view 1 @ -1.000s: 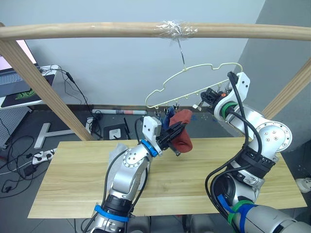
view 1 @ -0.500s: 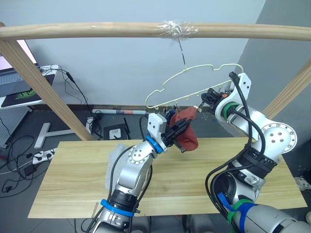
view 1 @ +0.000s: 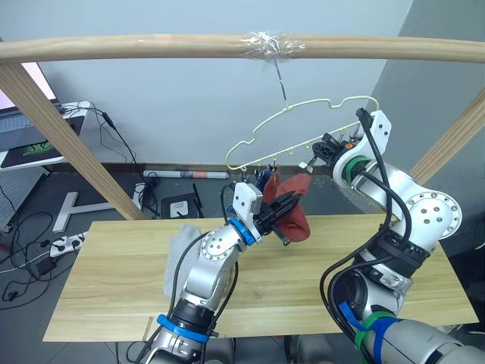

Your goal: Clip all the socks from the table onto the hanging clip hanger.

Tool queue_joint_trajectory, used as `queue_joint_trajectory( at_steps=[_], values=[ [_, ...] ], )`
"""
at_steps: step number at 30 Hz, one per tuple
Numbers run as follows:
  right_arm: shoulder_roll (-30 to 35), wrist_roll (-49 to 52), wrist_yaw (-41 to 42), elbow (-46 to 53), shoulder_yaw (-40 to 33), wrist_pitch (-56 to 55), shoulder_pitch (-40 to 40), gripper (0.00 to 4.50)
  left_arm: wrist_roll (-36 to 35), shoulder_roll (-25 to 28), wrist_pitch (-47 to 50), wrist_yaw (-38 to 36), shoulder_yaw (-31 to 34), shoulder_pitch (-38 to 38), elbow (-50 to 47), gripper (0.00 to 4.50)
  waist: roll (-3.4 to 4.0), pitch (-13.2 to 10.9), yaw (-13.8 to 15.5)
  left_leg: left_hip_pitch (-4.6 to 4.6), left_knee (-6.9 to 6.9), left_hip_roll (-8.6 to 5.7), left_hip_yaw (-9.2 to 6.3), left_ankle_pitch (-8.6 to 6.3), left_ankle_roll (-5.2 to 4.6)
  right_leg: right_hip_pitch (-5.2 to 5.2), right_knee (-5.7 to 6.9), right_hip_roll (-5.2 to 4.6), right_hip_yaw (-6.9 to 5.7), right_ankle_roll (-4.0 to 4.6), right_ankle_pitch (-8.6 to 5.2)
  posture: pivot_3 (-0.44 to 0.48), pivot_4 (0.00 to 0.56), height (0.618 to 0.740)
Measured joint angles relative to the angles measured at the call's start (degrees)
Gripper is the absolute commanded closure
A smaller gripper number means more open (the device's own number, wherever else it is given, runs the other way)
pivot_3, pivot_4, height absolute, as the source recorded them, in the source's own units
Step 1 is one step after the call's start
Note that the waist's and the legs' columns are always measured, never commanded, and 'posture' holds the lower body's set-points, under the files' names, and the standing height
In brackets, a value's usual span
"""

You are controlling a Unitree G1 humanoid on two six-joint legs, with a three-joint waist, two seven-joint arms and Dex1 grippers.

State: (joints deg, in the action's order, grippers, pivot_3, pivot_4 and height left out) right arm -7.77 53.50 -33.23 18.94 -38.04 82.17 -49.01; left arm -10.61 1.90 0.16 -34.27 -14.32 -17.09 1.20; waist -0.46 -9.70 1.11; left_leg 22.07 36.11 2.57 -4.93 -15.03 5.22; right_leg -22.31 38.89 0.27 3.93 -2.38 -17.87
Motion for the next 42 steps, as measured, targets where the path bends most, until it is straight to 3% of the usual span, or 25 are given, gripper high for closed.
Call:
queue_joint_trajectory(
  at_steps=[22,25,35,41,42],
  values=[
    [0.3,11.4,-7.6,-2.5,7.4,-6.6,4.1,4.5,1.8,-0.9,-4.4,3.9,1.2,-3.4,1.8,4.47,0.0,0.0,-1.2,0.07,-0.03,0.01,0.01,0.0,-0.01,-0.05,-0.02,0.01,0.01,-0.01,0.0,0.075,0.162,0.74],
    [0.3,13.2,-8.4,-2.9,8.4,-7.9,5.3,3.76,1.9,-0.8,-4.4,3.8,1.2,-3.3,1.8,4.5,0.0,0.0,-1.2,0.07,-0.04,0.02,0.0,0.0,0.0,-0.05,-0.02,0.01,0.0,-0.01,0.0,0.074,0.165,0.74],
    [2.4,20.0,-9.4,-3.7,10.8,-12.1,6.8,0.06,1.9,0.3,-4.0,3.3,1.1,-2.1,1.7,4.5,0.12,-0.1,-1.5,0.08,-0.04,0.03,0.01,0.0,-0.01,-0.06,-0.02,0.03,0.01,-0.01,-0.01,0.073,0.171,0.74],
    [10.8,31.4,-8.9,-0.4,15.2,-13.1,9.8,0.02,1.8,2.3,-0.6,3.4,1.4,-2.0,1.8,4.5,0.15,-0.3,-1.6,0.11,-0.04,0.03,-0.01,-0.01,-0.02,-0.06,-0.05,0.03,0.01,-0.01,-0.01,0.069,0.177,0.74],
    [12.8,33.4,-8.6,0.6,16.4,-13.3,10.9,0.01,1.8,2.5,-0.3,3.4,1.6,-2.1,1.9,4.25,0.12,-0.4,-1.6,0.11,-0.04,0.03,0.0,-0.01,-0.02,-0.06,-0.05,0.03,0.02,-0.01,-0.01,0.069,0.18,0.74]
  ],
)
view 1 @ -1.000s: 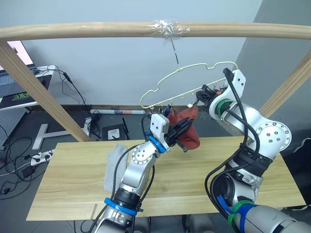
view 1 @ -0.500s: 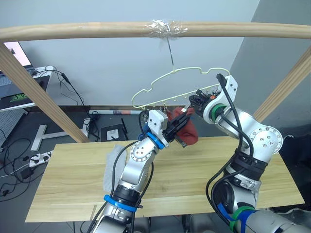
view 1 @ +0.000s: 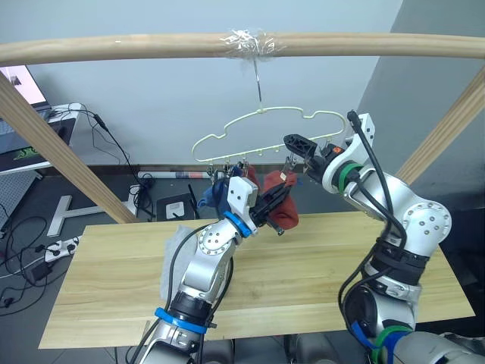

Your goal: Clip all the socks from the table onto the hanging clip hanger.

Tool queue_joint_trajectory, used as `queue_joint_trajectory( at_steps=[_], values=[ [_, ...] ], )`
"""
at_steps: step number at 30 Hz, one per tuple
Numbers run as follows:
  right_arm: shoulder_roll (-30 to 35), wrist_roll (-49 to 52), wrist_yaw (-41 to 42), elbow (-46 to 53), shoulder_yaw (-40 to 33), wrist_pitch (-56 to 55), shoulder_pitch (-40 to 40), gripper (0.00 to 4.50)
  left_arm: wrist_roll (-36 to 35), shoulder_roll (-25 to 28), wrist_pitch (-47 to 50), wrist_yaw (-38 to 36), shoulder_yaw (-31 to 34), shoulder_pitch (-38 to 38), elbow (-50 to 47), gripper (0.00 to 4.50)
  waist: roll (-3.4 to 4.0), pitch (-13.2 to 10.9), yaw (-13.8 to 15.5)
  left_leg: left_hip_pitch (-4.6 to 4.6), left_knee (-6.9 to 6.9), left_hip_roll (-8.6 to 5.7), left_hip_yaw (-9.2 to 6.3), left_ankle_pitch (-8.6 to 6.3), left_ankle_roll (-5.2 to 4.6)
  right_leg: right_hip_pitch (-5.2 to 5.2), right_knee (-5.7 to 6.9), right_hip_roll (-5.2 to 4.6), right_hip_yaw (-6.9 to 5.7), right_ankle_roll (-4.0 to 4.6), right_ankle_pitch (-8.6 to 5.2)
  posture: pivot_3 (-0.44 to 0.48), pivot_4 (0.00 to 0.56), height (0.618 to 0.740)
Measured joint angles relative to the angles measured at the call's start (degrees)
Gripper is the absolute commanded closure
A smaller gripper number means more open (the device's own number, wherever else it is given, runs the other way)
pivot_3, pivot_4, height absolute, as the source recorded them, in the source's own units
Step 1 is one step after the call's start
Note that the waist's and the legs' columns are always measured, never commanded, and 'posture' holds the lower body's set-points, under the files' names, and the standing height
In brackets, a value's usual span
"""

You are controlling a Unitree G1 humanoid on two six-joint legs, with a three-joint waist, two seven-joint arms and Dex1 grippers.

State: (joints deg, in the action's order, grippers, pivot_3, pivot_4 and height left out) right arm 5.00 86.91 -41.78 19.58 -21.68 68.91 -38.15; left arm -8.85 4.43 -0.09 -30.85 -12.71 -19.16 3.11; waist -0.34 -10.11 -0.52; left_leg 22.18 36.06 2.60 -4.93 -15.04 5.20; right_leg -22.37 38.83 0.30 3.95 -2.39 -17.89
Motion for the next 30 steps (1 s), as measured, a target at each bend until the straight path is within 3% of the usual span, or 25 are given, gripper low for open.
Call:
queue_joint_trajectory(
  at_steps=[4,8,14,15,19,24,26,29,30],
  values=[
    [9.9,4.0,3.9,7.1,4.6,-0.7,7.3,0.0,-2.4,0.7,4.2,-1.2,1.7,-0.4,0.5,3.14,-0.08,-0.3,0.0,0.06,0.01,0.0,-0.01,0.0,0.0,0.0,-0.05,0.0,-0.01,-0.01,-0.01,0.066,0.179,0.74],
    [18.0,-2.8,10.2,14.0,10.1,-1.3,13.1,0.0,-4.2,2.2,7.5,-2.5,3.1,-0.7,0.8,1.94,-0.22,-0.7,-0.1,0.03,0.0,0.02,-0.01,0.0,0.01,-0.02,-0.03,0.02,-0.01,-0.03,-0.02,0.063,0.177,0.74],
    [23.4,-33.3,18.5,21.4,27.8,-12.5,22.0,0.0,-5.5,9.1,10.3,-6.8,4.3,1.6,-2.7,0.32,-0.32,-0.8,-1.0,0.06,-0.02,0.06,-0.02,0.02,0.04,-0.09,-0.03,0.03,0.0,-0.29,-0.17,0.077,0.178,0.74],
    [23.9,-39.0,18.4,21.4,30.3,-15.3,22.7,0.18,-5.9,10.4,10.8,-7.7,4.4,1.7,-3.7,0.07,-0.36,-0.8,-1.0,0.07,-0.01,0.05,-0.02,0.03,0.05,-0.09,-0.02,0.02,-0.01,-0.29,-0.17,0.077,0.178,0.74],
    [20.3,-57.9,18.0,20.3,36.4,-26.8,24.9,1.29,-8.8,15.6,13.5,-11.7,6.4,1.7,-9.0,0.06,-0.48,-0.9,-0.9,0.08,0.0,0.05,-0.04,0.04,0.07,-0.11,0.0,0.01,-0.02,-0.31,-0.17,0.093,0.18,0.74],
    [14.9,-68.4,20.1,17.5,39.7,-31.2,24.2,1.29,-12.7,19.0,17.1,-14.9,8.5,0.0,-13.0,0.06,-0.54,-0.9,-0.8,0.09,-0.01,0.06,-0.06,0.04,0.07,-0.11,0.0,0.01,-0.04,-0.19,-0.11,0.107,0.183,0.74],
    [12.6,-70.8,21.2,16.3,39.7,-32.5,24.2,1.65,-14.0,20.0,18.3,-15.6,8.9,-1.4,-13.9,0.06,-0.55,-1.0,-0.7,0.09,-0.01,0.06,-0.06,0.04,0.07,-0.11,0.0,0.01,-0.04,-0.07,-0.04,0.112,0.181,0.74],
    [9.6,-73.5,22.5,14.9,39.6,-33.6,24.2,2.6,-16.0,20.8,19.6,-16.3,9.8,-2.6,-15.0,0.06,-0.55,-1.0,-0.6,0.1,-0.01,0.06,-0.05,0.03,0.07,-0.11,0.0,0.0,-0.04,-0.07,-0.04,0.116,0.18,0.74],
    [8.9,-74.6,23.0,14.5,39.6,-33.7,24.2,2.6,-16.2,21.2,19.9,-16.6,9.9,-2.8,-15.2,0.06,-0.55,-1.0,-0.5,0.09,-0.01,0.06,-0.05,0.03,0.07,-0.12,0.0,0.0,-0.04,-0.07,-0.04,0.116,0.18,0.74]
  ],
)
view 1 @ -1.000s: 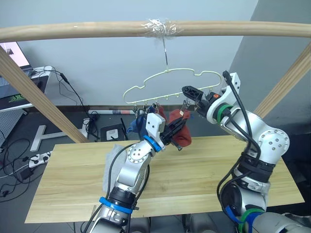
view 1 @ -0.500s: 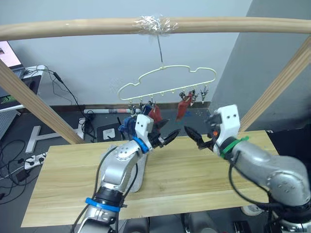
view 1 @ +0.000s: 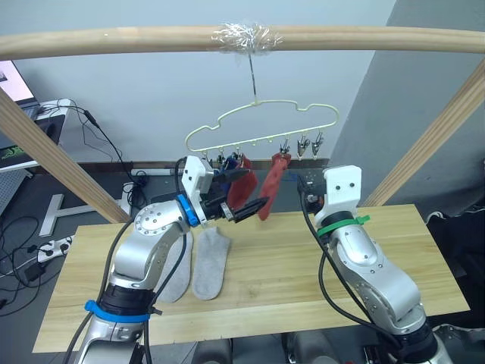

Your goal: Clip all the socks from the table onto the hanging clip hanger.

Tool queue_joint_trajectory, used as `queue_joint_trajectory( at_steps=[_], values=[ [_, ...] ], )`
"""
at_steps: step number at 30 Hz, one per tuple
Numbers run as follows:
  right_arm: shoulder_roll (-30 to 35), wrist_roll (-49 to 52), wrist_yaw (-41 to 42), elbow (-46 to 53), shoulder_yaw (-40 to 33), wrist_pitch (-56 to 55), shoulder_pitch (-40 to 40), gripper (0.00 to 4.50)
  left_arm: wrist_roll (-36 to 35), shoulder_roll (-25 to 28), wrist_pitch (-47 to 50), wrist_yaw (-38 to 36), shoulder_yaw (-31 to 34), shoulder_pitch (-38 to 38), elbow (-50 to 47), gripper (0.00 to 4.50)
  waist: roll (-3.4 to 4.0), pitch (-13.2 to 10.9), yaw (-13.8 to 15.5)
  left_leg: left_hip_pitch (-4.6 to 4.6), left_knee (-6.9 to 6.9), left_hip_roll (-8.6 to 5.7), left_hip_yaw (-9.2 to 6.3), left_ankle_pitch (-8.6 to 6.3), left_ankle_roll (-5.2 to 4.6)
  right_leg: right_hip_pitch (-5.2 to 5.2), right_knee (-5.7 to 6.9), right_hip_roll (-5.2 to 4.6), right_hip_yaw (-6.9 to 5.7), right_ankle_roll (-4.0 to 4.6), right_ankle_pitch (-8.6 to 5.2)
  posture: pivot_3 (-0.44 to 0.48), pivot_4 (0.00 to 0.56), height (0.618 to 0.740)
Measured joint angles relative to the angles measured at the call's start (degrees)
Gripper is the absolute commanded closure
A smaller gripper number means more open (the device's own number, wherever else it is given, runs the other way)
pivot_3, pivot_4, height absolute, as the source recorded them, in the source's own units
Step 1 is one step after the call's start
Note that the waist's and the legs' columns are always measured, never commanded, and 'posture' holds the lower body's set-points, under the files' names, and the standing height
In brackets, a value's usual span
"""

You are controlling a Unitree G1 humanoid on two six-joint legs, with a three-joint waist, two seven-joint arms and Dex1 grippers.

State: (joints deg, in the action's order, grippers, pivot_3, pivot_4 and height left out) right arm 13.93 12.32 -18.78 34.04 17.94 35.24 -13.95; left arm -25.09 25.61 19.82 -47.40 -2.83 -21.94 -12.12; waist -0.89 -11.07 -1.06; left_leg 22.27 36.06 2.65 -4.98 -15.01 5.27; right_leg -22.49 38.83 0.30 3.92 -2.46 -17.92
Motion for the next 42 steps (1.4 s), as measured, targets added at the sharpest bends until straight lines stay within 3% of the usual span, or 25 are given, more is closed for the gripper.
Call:
queue_joint_trajectory(
  at_steps=[12,15,29,34,41,42],
  values=[
    [-6.3,-7.3,4.8,-7.3,-4.7,-2.0,-2.8,2.6,-1.8,0.5,0.0,-1.1,0.1,0.0,-1.5,0.06,0.01,0.0,0.5,-0.01,0.01,0.0,0.02,0.0,0.0,-0.04,0.07,0.0,0.01,0.02,0.01,0.129,0.171,0.74],
    [-6.9,-8.5,6.4,-10.1,-5.7,-3.1,-4.3,3.52,-1.9,0.6,0.1,-1.3,0.1,-0.1,-1.8,0.06,0.01,0.0,0.8,-0.01,0.01,0.0,0.02,0.0,0.0,-0.06,0.1,0.0,0.01,0.02,0.01,0.129,0.171,0.74],
    [-10.7,-11.1,10.3,-14.6,-8.0,-5.0,-6.4,3.52,-2.1,0.6,1.0,-1.4,0.2,-0.2,-2.2,0.06,0.01,0.0,1.1,-0.01,0.03,0.0,0.03,0.0,0.0,-0.07,0.15,0.0,0.01,0.04,0.02,0.144,0.163,0.74],
    [-11.8,-11.7,11.0,-15.7,-9.1,-5.1,-7.5,2.09,-2.1,0.6,1.0,-1.3,0.2,-0.2,-2.2,0.06,0.01,0.0,1.1,-0.01,0.04,0.0,0.03,0.0,0.0,-0.07,0.17,-0.01,0.01,0.04,0.02,0.144,0.163,0.74],
    [-12.5,-13.3,11.3,-16.0,-9.9,-5.1,-7.5,2.09,-2.1,0.6,1.0,-1.4,0.2,-0.2,-2.2,0.06,0.01,0.0,1.1,-0.01,0.04,0.0,0.03,0.0,0.0,-0.07,0.18,-0.01,0.01,0.04,0.03,0.144,0.167,0.74],
    [-12.6,-13.3,11.5,-16.0,-10.0,-5.1,-7.5,2.26,-2.1,0.6,1.0,-1.4,0.2,-0.2,-2.2,0.06,0.01,0.0,1.1,-0.01,0.04,0.0,0.03,0.0,0.0,-0.07,0.18,-0.01,0.01,0.04,0.03,0.144,0.167,0.74]
  ],
)
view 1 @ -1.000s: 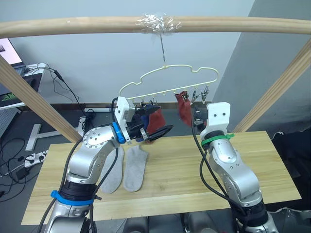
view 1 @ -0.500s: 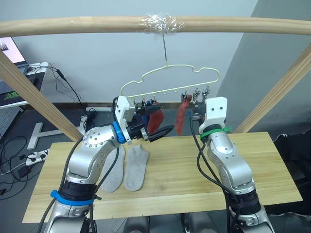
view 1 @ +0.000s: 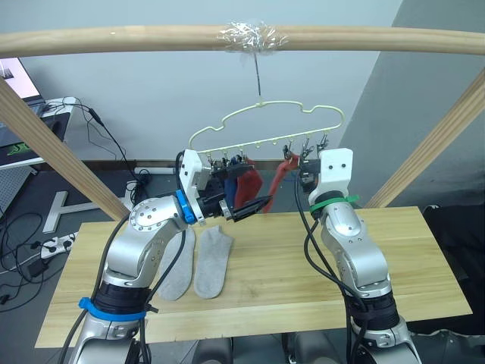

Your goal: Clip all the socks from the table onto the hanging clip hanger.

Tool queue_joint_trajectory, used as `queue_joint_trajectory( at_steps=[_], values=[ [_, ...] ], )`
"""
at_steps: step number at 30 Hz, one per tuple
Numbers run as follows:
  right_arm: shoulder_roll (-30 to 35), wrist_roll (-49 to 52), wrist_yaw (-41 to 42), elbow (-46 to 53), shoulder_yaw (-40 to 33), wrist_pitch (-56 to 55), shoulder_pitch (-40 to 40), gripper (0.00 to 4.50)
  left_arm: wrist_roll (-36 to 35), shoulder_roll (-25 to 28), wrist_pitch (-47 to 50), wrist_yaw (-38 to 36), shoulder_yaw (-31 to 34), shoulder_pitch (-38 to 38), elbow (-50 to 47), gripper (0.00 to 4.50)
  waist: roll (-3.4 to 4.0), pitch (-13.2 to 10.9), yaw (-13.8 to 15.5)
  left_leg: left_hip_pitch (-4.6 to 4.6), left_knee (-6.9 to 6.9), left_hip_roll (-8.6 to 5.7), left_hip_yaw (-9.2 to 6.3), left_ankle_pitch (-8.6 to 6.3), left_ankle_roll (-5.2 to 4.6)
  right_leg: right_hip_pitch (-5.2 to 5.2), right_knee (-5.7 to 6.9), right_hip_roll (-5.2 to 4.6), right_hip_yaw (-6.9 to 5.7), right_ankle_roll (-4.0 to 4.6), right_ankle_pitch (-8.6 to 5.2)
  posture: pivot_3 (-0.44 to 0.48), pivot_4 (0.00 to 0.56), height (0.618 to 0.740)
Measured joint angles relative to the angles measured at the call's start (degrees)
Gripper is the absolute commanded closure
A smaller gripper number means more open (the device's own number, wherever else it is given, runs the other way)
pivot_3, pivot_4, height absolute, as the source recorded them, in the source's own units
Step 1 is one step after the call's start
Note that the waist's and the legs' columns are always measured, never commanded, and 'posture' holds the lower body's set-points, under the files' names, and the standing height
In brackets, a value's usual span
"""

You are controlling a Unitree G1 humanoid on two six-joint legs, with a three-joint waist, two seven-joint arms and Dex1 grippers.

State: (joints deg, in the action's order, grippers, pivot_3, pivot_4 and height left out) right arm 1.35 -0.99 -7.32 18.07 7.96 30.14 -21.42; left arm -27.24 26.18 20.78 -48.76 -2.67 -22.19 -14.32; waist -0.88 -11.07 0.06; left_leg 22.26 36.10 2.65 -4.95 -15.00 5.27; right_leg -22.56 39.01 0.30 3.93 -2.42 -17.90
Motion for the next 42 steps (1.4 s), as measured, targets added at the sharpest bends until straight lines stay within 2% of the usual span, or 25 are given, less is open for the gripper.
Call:
queue_joint_trajectory(
  at_steps=[2,13,26,31,42],
  values=[
    [-0.2,0.0,0.6,0.0,0.0,0.0,0.0,2.64,0.0,0.0,0.0,0.0,0.0,0.0,0.0,0.06,0.0,0.0,0.0,0.0,0.0,0.0,0.0,0.0,0.0,0.0,0.01,0.0,0.0,0.0,0.0,0.143,0.169,0.74],
    [-1.9,0.0,1.6,-1.3,-0.4,0.0,-1.3,2.64,0.0,0.0,0.0,0.0,0.0,0.0,0.0,0.06,0.0,0.0,0.0,-0.02,0.02,0.0,0.0,0.0,0.0,0.0,0.05,0.0,0.0,0.0,0.0,0.142,0.173,0.74],
    [-4.5,0.1,1.0,-8.1,-6.3,-0.5,-7.6,2.64,-1.6,0.0,0.2,0.5,0.7,0.0,-1.2,0.06,0.0,0.0,0.0,-0.04,0.03,0.0,0.01,0.0,0.0,0.0,0.09,0.0,0.0,0.01,0.01,0.15,0.175,0.74],
    [-4.6,0.1,2.1,-9.0,-6.2,-1.1,-9.1,2.64,-1.6,0.0,0.2,0.6,0.7,0.0,-1.7,0.06,0.0,0.0,0.0,-0.04,0.02,0.0,0.01,0.0,-0.01,0.0,0.08,0.0,0.0,0.01,0.01,0.155,0.176,0.74],
    [-9.0,2.2,2.1,-9.1,-5.6,1.5,-9.1,2.64,-1.8,0.0,0.4,0.9,0.7,0.0,-2.4,0.06,0.0,0.0,0.1,-0.05,0.03,0.0,0.01,0.0,0.0,0.0,0.11,0.0,-0.01,0.02,0.01,0.157,0.177,0.74]
  ],
)
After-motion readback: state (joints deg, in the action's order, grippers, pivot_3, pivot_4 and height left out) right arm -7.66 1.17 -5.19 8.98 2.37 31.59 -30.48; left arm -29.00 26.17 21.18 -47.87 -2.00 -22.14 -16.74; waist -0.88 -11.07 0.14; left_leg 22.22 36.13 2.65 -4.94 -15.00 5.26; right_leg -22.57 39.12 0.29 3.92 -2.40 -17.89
